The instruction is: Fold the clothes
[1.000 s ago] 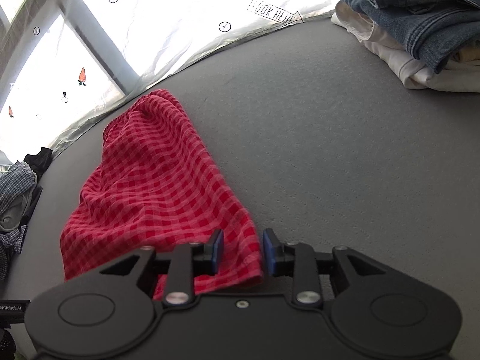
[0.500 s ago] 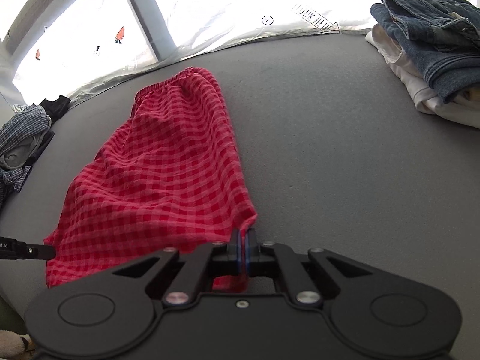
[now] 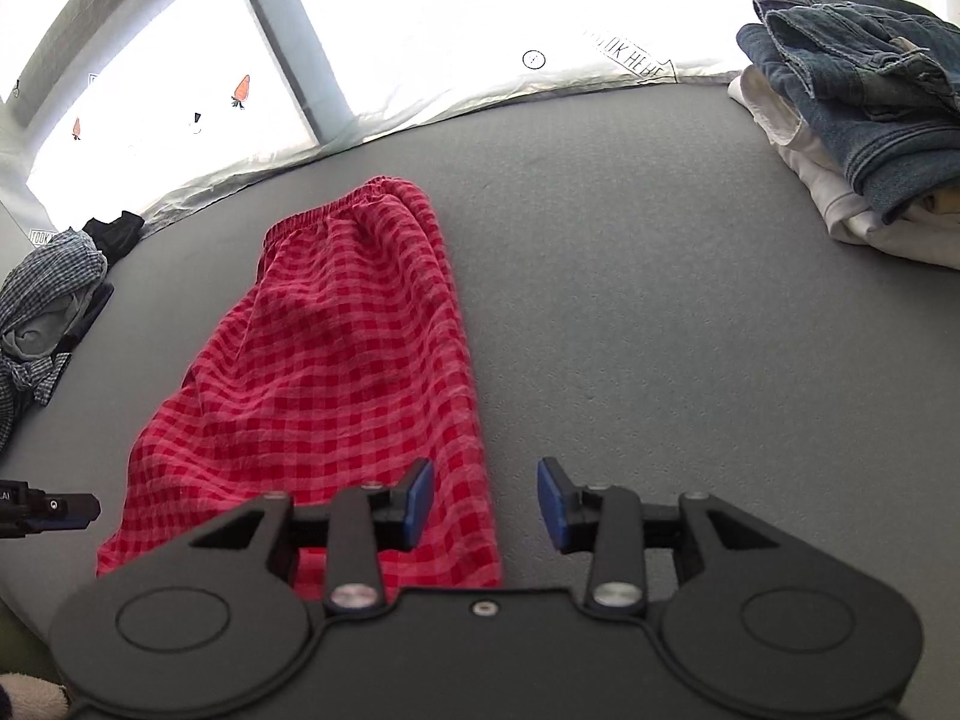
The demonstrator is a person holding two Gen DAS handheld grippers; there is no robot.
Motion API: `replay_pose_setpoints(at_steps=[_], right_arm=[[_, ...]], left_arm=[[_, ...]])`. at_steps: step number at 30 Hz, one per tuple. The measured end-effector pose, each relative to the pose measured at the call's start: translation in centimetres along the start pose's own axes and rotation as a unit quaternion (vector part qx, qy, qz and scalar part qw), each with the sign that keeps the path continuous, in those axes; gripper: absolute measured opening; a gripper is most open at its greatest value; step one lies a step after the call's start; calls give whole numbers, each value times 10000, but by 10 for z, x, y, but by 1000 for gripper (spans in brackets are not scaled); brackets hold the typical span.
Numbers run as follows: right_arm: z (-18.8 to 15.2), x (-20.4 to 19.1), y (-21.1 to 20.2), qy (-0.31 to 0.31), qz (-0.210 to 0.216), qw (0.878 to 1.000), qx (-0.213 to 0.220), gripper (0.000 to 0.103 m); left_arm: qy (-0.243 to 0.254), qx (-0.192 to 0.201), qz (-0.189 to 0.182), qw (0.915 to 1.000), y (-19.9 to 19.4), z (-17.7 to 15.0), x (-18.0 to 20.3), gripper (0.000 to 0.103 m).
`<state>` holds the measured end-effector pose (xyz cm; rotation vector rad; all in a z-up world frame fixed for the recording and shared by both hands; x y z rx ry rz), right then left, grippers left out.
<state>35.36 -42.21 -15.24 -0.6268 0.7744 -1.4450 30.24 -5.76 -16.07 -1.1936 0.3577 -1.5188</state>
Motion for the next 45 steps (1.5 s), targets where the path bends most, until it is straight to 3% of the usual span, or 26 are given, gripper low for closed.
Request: replay_pose_setpoints(at_steps=[7, 17, 23, 25, 26, 27, 28, 30, 36, 41, 43, 44, 45], right_arm=[[54, -35, 32, -471, 160, 9983, 289, 39], [143, -98, 114, -1244, 647, 9894, 390, 31], [155, -120, 155, -1755, 688, 9820, 142, 28], [156, -119, 160, -1760, 730, 9816, 112, 17], [156, -117, 162, -1718, 794, 9819, 101, 6], [158, -114, 163, -1593, 879, 9832, 120, 2], [159, -110, 162, -1451, 967, 9846, 145, 2], [163, -105, 159, -1267, 1075, 9857, 266, 1], [182, -103, 157, -1195, 1145, 9838, 692, 1], [188, -112, 172, -1327, 867, 9841, 801, 3], [188, -118, 178, -1462, 663, 9840, 778, 6], [186, -121, 177, -1587, 518, 9830, 768, 16], [186, -122, 173, -1644, 430, 9822, 801, 35]], left_arm=[[204, 2, -45, 9998, 28, 43, 4, 46], [338, -66, -402, 9986, 112, 123, 35, 47], [474, -218, -325, 9981, 165, 153, 54, 47], [441, -155, -371, 9982, 172, 158, 55, 45], [463, -78, -426, 9980, 173, 160, 56, 44], [473, -8, -443, 9979, 173, 161, 56, 18], [468, 30, -469, 9978, 174, 163, 56, 2], [549, 176, -525, 9970, 171, 166, 58, 1], [763, 692, -537, 9932, 167, 177, 64, 1], [778, 690, -358, 9939, 187, 189, 60, 4], [875, 629, -127, 9941, 194, 191, 61, 16], [936, 612, -12, 9937, 193, 191, 63, 20], [998, 626, 63, 9930, 191, 191, 65, 23]])
Point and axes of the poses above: each gripper's, at about its wrist camera, not at the fingertips, and y roughly the way its jaws point, x to its right, z to its top, the point moved 2 cm from there along y, roughly the way its jaws point, and after that the axes turned 14 degrees about -z, right-handed, at the moved point
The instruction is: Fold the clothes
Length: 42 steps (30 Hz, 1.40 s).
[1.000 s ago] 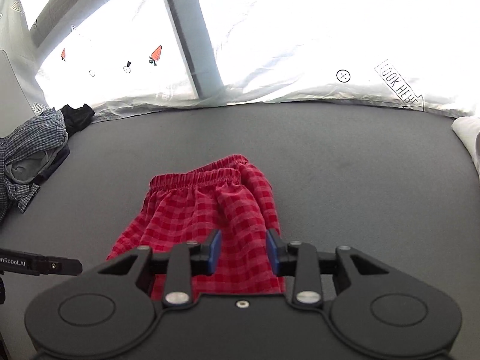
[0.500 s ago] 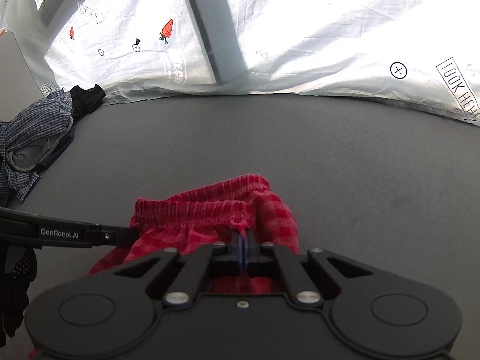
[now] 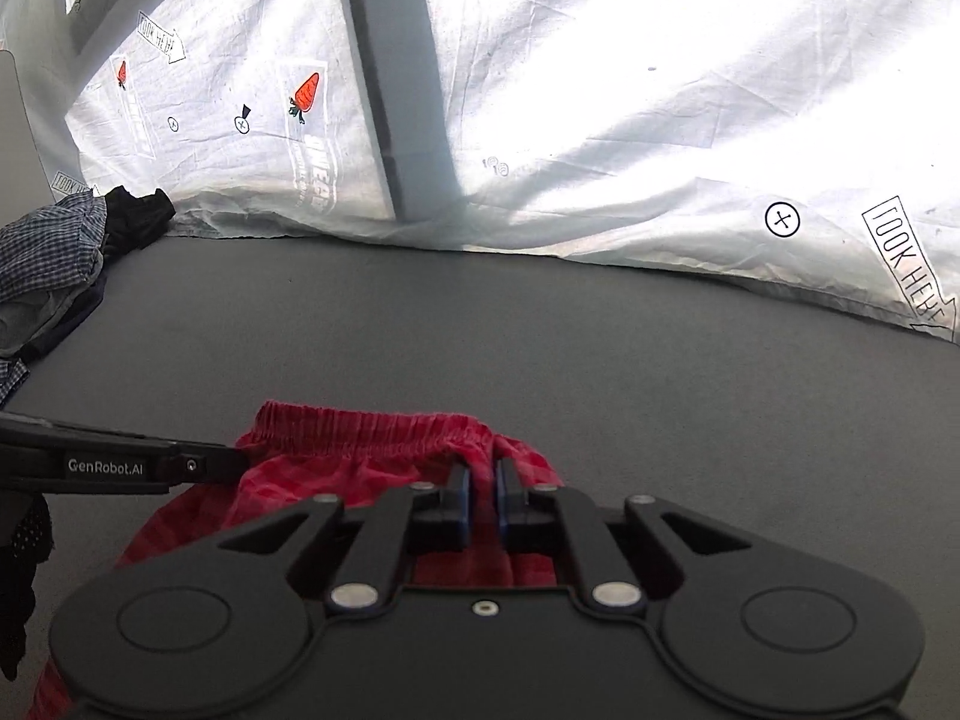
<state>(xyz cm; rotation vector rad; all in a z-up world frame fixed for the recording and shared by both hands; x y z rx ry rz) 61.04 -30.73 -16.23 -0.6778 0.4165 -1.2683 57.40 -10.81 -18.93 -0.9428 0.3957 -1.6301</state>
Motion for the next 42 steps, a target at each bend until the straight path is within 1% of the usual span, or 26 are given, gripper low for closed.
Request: replay_pose_setpoints(at_steps=[1, 2, 4, 7, 8, 10, 14, 15, 16, 19, 20, 23, 27, 30, 33, 35, 37, 40, 42], right_arm=[[0, -1, -4, -51, -77, 10000, 26, 42], [-1, 0, -12, -35, -92, 9999, 108, 45], [-7, 7, -25, 152, 18, 9999, 43, 46], [-28, 24, -38, 735, 173, 9965, -370, 48], [-41, 29, -43, 931, 203, 9939, -564, 49], [-65, 37, -53, 1234, 208, 9886, -840, 49], [-107, 50, -75, 1715, 246, 9778, -1181, 48], [-115, 54, -81, 1835, 298, 9759, -1144, 48], [-123, 59, -88, 2065, 399, 9705, -1178, 47], [-145, 74, -103, 2826, 669, 9483, -1276, 46], [-152, 78, -107, 3003, 740, 9422, -1292, 44], [-173, 85, -119, 3411, 979, 9254, -1328, 39], [-195, 91, -133, 3785, 1234, 9072, -1363, 39], [-211, 91, -145, 3883, 1333, 9021, -1328, 38], [-224, 88, -155, 3931, 1466, 8977, -1348, 38], [-232, 88, -162, 4008, 1561, 8920, -1392, 38], [-241, 87, -168, 4167, 1629, 8827, -1439, 37], [-252, 85, -173, 4301, 1620, 8757, -1482, 26], [-255, 82, -174, 4298, 1617, 8748, -1542, 20]], left_arm=[[57, 52, 24, 10000, -6, -1, 1, 24], [55, 98, 17, 9999, -15, -2, -1, 27], [-31, 159, -21, 9999, -33, -6, -5, 37], [-318, 148, -65, 9994, -56, -23, -16, 38], [-429, 128, -76, 9990, -63, -29, -19, 38], [-616, -42, -86, 9981, -78, -50, -27, 38], [-928, -309, -137, 9951, -103, -96, -39, 38], [-1012, -378, -160, 9940, -108, -107, -40, 38], [-1079, -454, -205, 9929, -114, -118, -39, 38], [-1155, -493, -414, 9912, -130, -145, -36, 38], [-1217, -497, -507, 9900, -136, -152, -36, 38], [-1521, -565, -858, 9830, -148, -167, -38, 38], [-1937, -505, -1116, 9734, -161, -185, -43, 38], [-2100, -497, -1216, 9688, -169, -196, -46, 38], [-2129, -527, -1263, 9674, -175, -207, -43, 38], [-2130, -585, -1289, 9668, -179, -212, -40, 38], [-2138, -634, -1313, 9659, -182, -217, -38, 38], [-2259, -622, -1391, 9622, -186, -224, -40, 38], [-2303, -635, -1423, 9606, -188, -227, -40, 38]])
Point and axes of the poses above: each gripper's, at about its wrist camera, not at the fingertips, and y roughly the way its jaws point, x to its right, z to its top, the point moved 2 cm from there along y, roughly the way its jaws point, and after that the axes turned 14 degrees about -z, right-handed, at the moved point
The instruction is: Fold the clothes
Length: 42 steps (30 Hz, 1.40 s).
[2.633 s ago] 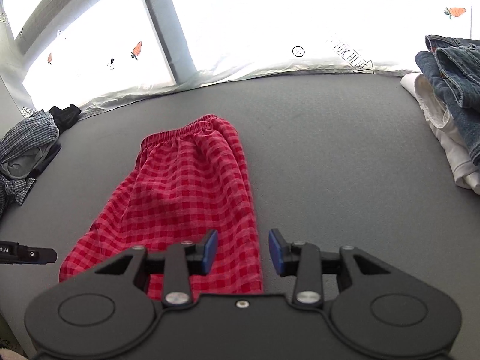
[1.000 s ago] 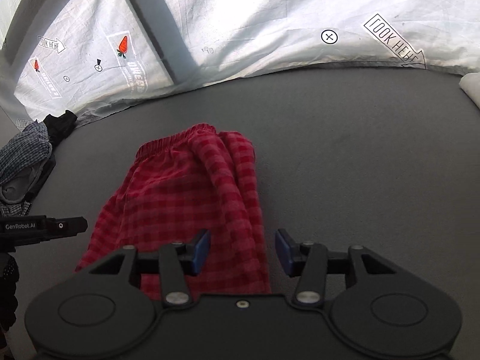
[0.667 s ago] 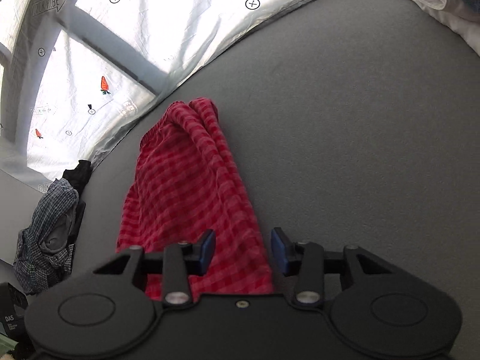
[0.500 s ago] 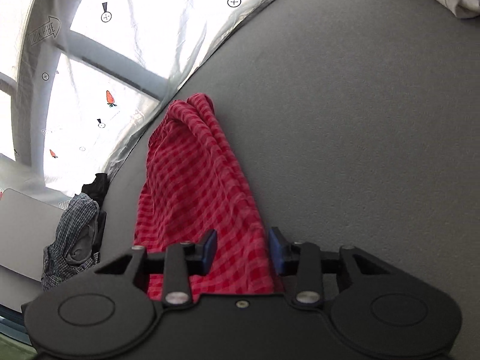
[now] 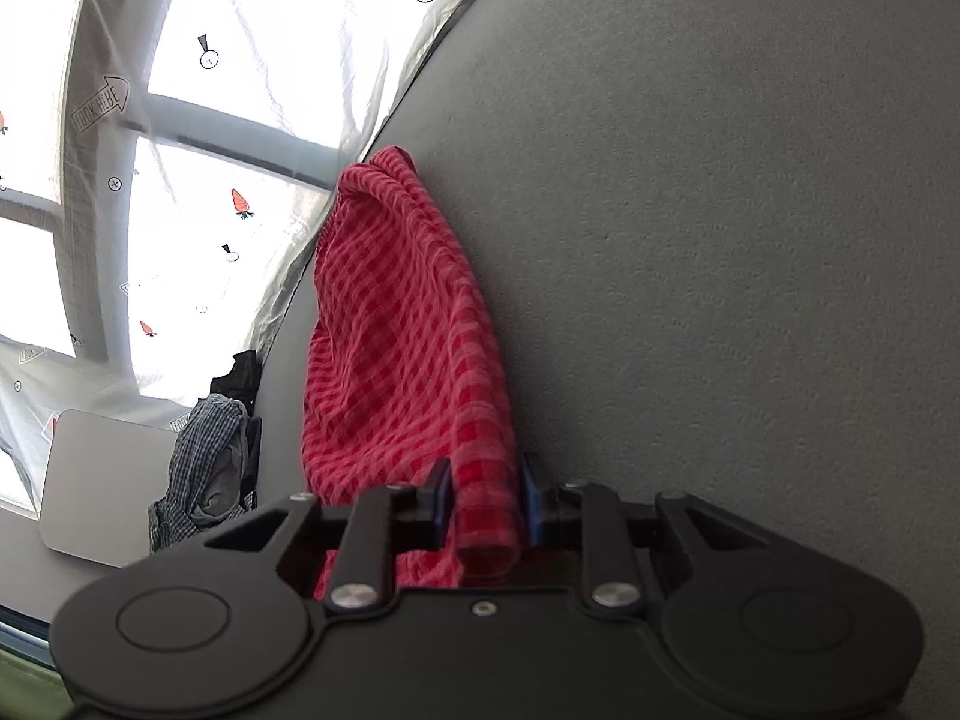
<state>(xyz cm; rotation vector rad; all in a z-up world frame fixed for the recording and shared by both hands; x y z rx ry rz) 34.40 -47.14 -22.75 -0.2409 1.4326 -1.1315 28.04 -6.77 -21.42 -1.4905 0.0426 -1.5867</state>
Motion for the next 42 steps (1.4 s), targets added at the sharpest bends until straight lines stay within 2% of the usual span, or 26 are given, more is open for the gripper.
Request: replay_pose_setpoints(at_steps=[1, 3, 6, 9, 16, 22, 26, 30, 33, 35, 37, 38, 42], right_arm=[[-2, -1, 0, -20, -20, 10000, -34, 19], [-6, -3, 1, -110, -108, 9999, -42, 10], [-13, -6, -1, -160, -116, 9998, 61, 6], [-20, -4, -3, -5, -7, 9999, 113, 5], [-34, -2, -27, 163, 265, 9992, 239, 5], [-32, -14, -57, 104, 631, 9970, 426, 5], [-18, -17, -65, 341, 985, 9931, 539, 5], [-2, -24, -67, 577, 1249, 9883, 657, 5], [5, -31, -65, 563, 1270, 9880, 681, 5], [7, -34, -63, 506, 1205, 9892, 657, 5], [7, -33, -60, 467, 1108, 9909, 608, 5], [6, -33, -59, 447, 1059, 9916, 584, 5], [-2, -20, -56, 677, 970, 9917, 498, 5]], left_arm=[[29, -40, 4, 10000, 0, -2, 1, 38], [127, -100, 34, 9999, 0, -6, 4, 38], [202, -113, 59, 9997, -3, -9, 4, 35], [86, -167, 111, 9998, -5, -9, 1, 18], [-171, -106, -100, 9997, -32, -11, -6, 10], [-399, 347, -671, 9963, -67, 4, 3, 9], [-457, 653, -882, 9929, -73, 25, 7, 6], [-429, 813, -805, 9925, -73, 45, 12, 6], [-291, 656, -619, 9955, -67, 52, 17, 6], [-105, 411, -239, 9988, -58, 50, 18, 14], [8, 209, 172, 9996, -48, 42, 14, 31], [4, 136, 297, 9995, -44, 38, 11, 33], [-171, -243, 265, 9992, -31, 21, 3, 46]])
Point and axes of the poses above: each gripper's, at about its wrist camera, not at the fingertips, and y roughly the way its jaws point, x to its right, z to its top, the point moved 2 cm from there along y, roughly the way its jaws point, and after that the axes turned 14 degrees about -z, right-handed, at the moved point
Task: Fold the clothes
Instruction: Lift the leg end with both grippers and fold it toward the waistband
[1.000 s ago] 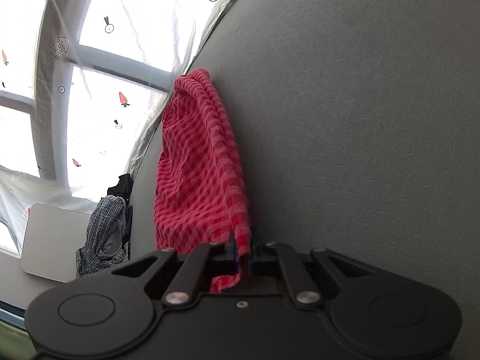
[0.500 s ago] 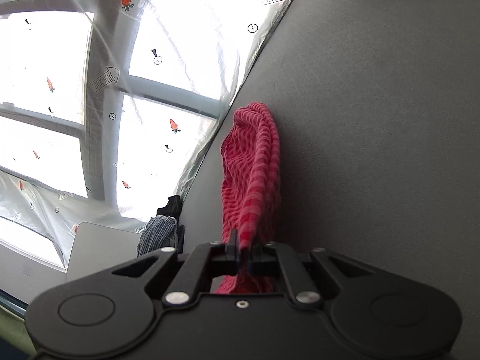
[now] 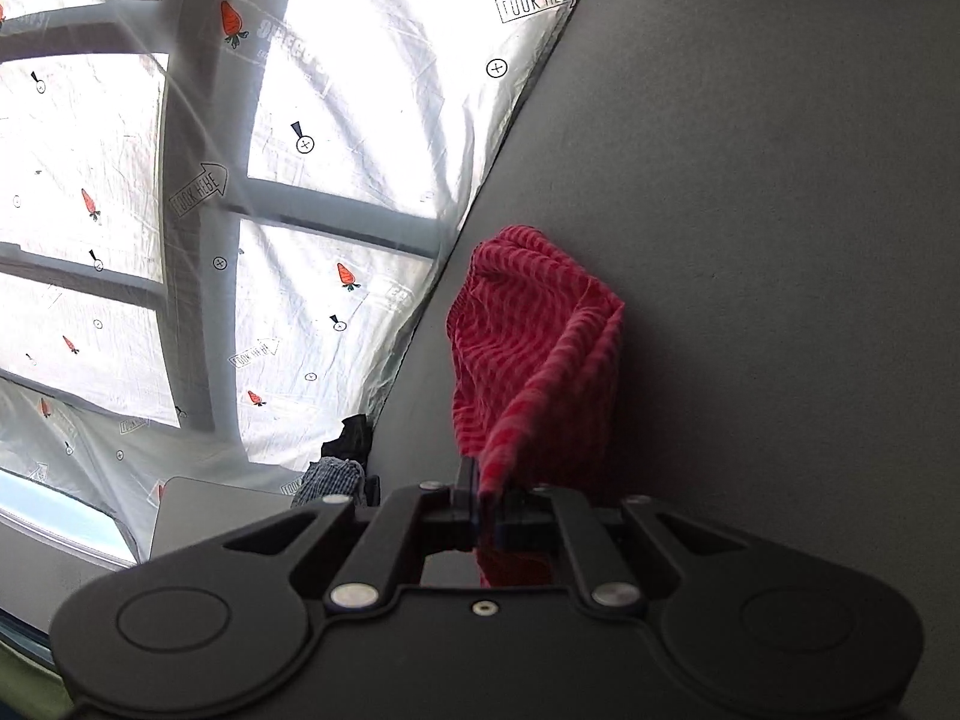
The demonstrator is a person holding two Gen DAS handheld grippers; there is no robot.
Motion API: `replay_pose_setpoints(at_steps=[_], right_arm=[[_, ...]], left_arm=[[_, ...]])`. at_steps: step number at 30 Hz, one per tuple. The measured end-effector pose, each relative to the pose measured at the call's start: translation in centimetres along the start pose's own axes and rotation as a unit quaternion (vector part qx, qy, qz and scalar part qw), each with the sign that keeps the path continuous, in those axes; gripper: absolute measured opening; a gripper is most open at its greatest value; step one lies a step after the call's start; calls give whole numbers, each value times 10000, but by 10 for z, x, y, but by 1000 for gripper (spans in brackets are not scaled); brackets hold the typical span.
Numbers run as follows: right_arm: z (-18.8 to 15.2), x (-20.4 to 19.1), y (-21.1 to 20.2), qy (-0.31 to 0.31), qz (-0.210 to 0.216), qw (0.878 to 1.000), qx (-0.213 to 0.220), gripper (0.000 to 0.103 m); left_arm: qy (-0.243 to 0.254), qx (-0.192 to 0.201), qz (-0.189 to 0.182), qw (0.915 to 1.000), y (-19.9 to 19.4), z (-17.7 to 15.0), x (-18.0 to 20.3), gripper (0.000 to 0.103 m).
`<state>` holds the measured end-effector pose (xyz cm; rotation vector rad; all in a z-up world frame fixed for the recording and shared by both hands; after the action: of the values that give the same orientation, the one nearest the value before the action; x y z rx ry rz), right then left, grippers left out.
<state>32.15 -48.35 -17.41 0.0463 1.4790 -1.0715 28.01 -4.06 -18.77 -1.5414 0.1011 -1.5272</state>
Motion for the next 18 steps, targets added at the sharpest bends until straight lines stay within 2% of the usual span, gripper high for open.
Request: replay_pose_setpoints(at_steps=[1, 6, 11, 12, 13, 14, 18], right_arm=[[-2, 3, -1, 50, -17, 10000, -13, 5], [-9, 13, 0, 133, -115, 9998, -123, 5], [-12, 15, -4, 100, -143, 9997, -144, 5], [-12, 15, -4, 86, -151, 9997, -147, 5], [-13, 15, -5, 72, -158, 9997, -150, 5], [-13, 15, -6, 63, -155, 9998, -146, 5], [-13, 15, -11, 67, -119, 9999, -65, 5]], left_arm=[[36, -85, 9, 10000, 4, -2, 1, 51], [232, -266, 35, 9994, 20, -8, 10, 58], [523, -371, 235, 9977, 33, -17, 17, 55], [611, -405, 174, 9972, 34, -19, 20, 41], [671, -443, 111, 9967, 35, -20, 22, 20], [700, -455, 106, 9965, 37, -21, 23, 14], [709, -310, -37, 9970, 30, -17, 26, 8]])
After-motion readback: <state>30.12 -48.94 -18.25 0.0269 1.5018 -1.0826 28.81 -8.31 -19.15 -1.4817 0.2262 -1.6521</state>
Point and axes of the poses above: each gripper's, at about its wrist camera, not at the fingertips, and y roughly the way its jaws point, x to its right, z to its top, the point moved 2 cm from there along y, roughly the way its jaws point, and after that the axes turned 14 degrees about -z, right-handed, at the moved point
